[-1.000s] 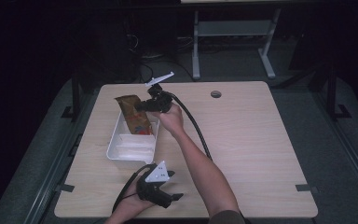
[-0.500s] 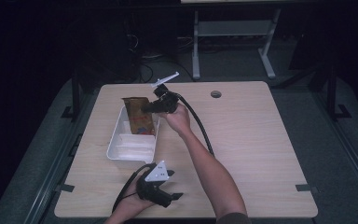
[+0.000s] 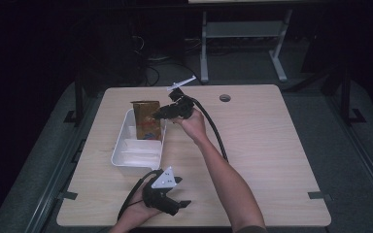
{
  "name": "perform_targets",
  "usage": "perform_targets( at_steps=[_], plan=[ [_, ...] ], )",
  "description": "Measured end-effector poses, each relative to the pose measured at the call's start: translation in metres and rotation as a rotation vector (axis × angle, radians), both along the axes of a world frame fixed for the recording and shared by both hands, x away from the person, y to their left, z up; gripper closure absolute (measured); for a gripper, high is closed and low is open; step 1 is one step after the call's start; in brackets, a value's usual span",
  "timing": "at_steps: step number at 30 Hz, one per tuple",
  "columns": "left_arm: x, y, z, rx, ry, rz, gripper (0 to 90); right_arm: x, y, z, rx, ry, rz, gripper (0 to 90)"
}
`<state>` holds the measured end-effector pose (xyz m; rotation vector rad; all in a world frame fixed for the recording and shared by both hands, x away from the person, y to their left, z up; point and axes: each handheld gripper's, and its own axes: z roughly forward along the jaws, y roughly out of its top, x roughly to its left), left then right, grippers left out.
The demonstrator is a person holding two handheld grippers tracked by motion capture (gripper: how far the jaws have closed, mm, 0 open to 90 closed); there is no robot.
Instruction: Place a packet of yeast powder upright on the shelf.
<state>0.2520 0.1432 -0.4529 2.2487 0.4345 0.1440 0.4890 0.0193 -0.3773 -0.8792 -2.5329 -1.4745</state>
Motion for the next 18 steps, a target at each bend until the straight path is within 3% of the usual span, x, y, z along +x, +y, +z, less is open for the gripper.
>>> perform_targets(
  at_steps=[8,18],
  plan=[
    [0.002,0.002,0.0,-0.006,0.003,0.009,19.8,-0.005,-0.018,0.0,0.019,0.014,-0.001,42.8],
    [0.005,0.002,-0.002,-0.002,0.005,0.011,19.8,-0.014,-0.053,-0.001,0.045,0.023,-0.009,39.7]
  ],
)
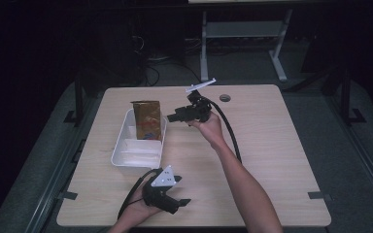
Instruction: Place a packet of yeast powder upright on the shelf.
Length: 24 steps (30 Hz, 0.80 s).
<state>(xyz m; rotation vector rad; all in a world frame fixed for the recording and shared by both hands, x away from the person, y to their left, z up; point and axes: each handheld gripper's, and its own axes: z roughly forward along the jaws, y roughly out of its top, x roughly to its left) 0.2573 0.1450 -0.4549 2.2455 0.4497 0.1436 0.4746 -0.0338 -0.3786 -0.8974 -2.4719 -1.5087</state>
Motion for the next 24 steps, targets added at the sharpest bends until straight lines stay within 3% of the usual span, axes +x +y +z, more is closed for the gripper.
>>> perform_targets(
  at_steps=[5,8,17,24],
  plan=[
    [0.0,0.001,0.001,-0.008,-0.005,0.007,19.8,-0.007,-0.014,-0.001,-0.006,0.004,0.0,38.1],
    [0.0,0.0,0.001,-0.011,-0.01,0.007,19.8,-0.013,-0.022,0.0,0.02,0.002,-0.007,37.9],
    [0.001,0.001,0.0,-0.011,-0.004,0.007,19.8,-0.031,-0.044,0.001,0.008,-0.014,-0.006,36.2],
    [0.002,-0.001,0.0,-0.008,0.0,0.002,19.8,-0.042,-0.065,-0.007,-0.001,0.013,-0.029,34.5]
  ],
)
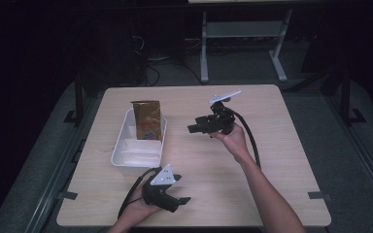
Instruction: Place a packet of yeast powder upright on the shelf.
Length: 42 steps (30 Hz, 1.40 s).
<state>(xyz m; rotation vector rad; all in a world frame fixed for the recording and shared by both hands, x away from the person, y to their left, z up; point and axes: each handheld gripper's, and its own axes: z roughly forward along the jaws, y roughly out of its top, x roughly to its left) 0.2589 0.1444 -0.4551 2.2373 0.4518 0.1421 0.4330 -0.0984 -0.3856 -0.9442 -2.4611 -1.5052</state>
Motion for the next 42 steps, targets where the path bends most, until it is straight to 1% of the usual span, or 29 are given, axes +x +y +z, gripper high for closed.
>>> perform_targets(
  at_steps=[1,2,4,6,8,9,11,14,17,18,21,23,26,28,29,30,33,34,39,42],
  plan=[
    [0.0,0.0,0.0,0.0,0.0,0.0,19.8,0.0,0.0,0.0,0.0,0.0,0.0,34.5],
    [0.0,-0.001,-0.001,-0.001,0.003,0.0,19.8,-0.004,-0.006,-0.003,0.003,-0.001,-0.003,34.6],
    [0.0,-0.002,-0.001,-0.003,0.008,0.001,19.8,-0.007,-0.011,-0.006,0.004,0.009,-0.004,34.4],
    [0.0,-0.002,-0.001,0.0,0.01,-0.001,19.8,-0.011,-0.017,-0.009,0.001,0.008,-0.011,34.4],
    [0.0,-0.002,-0.001,0.002,0.009,0.0,19.8,-0.014,-0.022,-0.013,-0.004,0.017,-0.012,34.2],
    [0.0,-0.001,-0.001,0.0,0.01,0.001,19.8,-0.014,-0.022,-0.013,-0.004,0.017,-0.012,34.2],
    [0.0,-0.001,-0.001,-0.006,0.011,0.004,19.7,-0.02,-0.03,-0.016,-0.008,0.018,-0.016,33.9],
    [0.0,-0.001,-0.001,-0.012,0.013,0.003,19.6,-0.025,-0.037,-0.019,-0.009,0.026,-0.014,33.2],
    [0.0,-0.001,-0.001,-0.011,0.014,0.004,19.5,-0.029,-0.042,-0.02,-0.007,0.024,-0.017,33.3],
    [0.001,-0.001,-0.001,-0.004,0.013,0.003,19.5,-0.033,-0.046,-0.021,-0.018,0.026,-0.02,33.3],
    [0.001,-0.001,-0.001,-0.004,0.019,0.005,19.8,-0.039,-0.054,-0.023,-0.016,0.026,-0.024,33.0],
    [0.002,-0.001,-0.002,-0.007,0.023,0.007,19.8,-0.043,-0.058,-0.023,-0.027,0.025,-0.027,32.8],
    [0.002,-0.001,-0.002,-0.007,0.025,0.008,19.8,-0.048,-0.063,-0.023,-0.024,0.021,-0.028,32.4],
    [0.002,-0.001,-0.002,-0.007,0.022,0.01,19.8,-0.054,-0.069,-0.023,-0.015,0.019,-0.034,32.1],
    [0.002,-0.001,-0.002,-0.007,0.022,0.01,19.8,-0.054,-0.069,-0.023,-0.015,0.019,-0.034,32.1],
    [0.002,-0.001,-0.002,-0.008,0.022,0.011,19.7,-0.058,-0.073,-0.025,-0.015,0.018,-0.037,31.9],
    [0.001,-0.001,-0.002,-0.007,0.022,0.01,19.7,-0.06,-0.077,-0.027,-0.016,0.022,-0.04,31.5],
    [0.001,-0.001,-0.002,-0.008,0.022,0.01,19.7,-0.065,-0.081,-0.03,-0.015,0.028,-0.046,31.1],
    [0.001,-0.001,-0.002,-0.007,0.022,0.012,19.6,-0.072,-0.089,-0.035,-0.012,0.041,-0.054,30.2],
    [0.001,-0.001,-0.002,-0.007,0.022,0.011,19.6,-0.076,-0.092,-0.036,-0.011,0.039,-0.055,30.2]
  ],
)
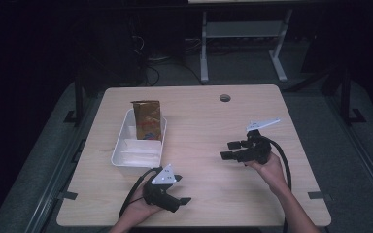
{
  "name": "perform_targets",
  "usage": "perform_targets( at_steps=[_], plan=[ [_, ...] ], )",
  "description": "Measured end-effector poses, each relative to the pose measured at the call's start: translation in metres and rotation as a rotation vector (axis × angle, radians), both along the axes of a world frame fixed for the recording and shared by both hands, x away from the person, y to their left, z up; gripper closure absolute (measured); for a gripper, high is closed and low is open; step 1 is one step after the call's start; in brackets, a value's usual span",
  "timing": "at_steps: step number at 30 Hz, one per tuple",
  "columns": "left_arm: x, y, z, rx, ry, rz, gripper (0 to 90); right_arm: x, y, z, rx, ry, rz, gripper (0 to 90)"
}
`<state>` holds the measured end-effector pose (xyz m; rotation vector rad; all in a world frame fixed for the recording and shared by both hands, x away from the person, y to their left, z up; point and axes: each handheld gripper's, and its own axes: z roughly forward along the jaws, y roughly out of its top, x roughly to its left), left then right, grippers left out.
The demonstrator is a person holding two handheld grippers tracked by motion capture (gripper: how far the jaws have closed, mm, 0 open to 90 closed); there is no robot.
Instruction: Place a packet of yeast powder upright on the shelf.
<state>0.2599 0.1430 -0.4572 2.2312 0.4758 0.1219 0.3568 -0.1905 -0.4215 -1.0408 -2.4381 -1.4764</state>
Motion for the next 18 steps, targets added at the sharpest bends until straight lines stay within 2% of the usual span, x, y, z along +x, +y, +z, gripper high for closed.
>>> perform_targets(
  at_steps=[11,13,18],
  plan=[
    [0.0,0.0,0.0,0.001,0.005,0.003,19.6,-0.021,-0.013,-0.013,-0.002,-0.006,-0.014,29.6],
    [-0.001,-0.001,0.0,-0.004,0.007,-0.001,19.6,-0.024,-0.015,-0.018,0.015,-0.002,-0.016,28.5],
    [-0.002,-0.001,0.001,-0.005,0.002,-0.005,19.6,-0.033,-0.017,-0.027,0.01,0.015,-0.026,26.6]
  ],
)
